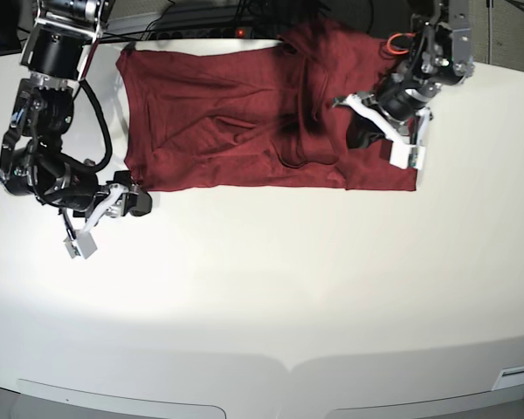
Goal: Fold the T-shirt properly
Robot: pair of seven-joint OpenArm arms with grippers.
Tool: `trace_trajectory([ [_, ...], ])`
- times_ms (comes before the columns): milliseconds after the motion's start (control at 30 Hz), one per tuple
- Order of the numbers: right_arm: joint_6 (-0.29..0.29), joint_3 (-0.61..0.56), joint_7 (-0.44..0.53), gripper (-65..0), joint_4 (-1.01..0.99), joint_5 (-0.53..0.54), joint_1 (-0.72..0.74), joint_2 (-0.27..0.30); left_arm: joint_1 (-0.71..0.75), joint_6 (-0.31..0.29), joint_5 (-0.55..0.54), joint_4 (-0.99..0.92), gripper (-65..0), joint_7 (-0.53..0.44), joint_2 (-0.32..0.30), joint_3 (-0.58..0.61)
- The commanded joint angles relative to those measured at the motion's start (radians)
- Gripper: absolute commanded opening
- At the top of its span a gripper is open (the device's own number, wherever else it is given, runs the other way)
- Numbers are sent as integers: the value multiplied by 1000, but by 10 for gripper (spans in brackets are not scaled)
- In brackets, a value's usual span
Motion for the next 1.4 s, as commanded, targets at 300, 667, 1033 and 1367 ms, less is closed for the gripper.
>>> trace_trajectory([
  [300, 5, 5, 19, -335, 16, 20, 21, 14, -33, 131, 171, 14, -650, -28, 38, 163],
  [667, 5, 5, 19, -335, 16, 19, 21, 14, -133, 269, 139, 15, -650, -79, 38, 383],
  [1033, 5, 5, 20, -335, 16, 20, 21, 14, -251, 273, 94, 31, -650, 113, -3, 403],
  [1367, 5, 5, 31, -335, 16, 20, 21, 11, -54, 515, 174, 177, -650, 100, -192, 385],
])
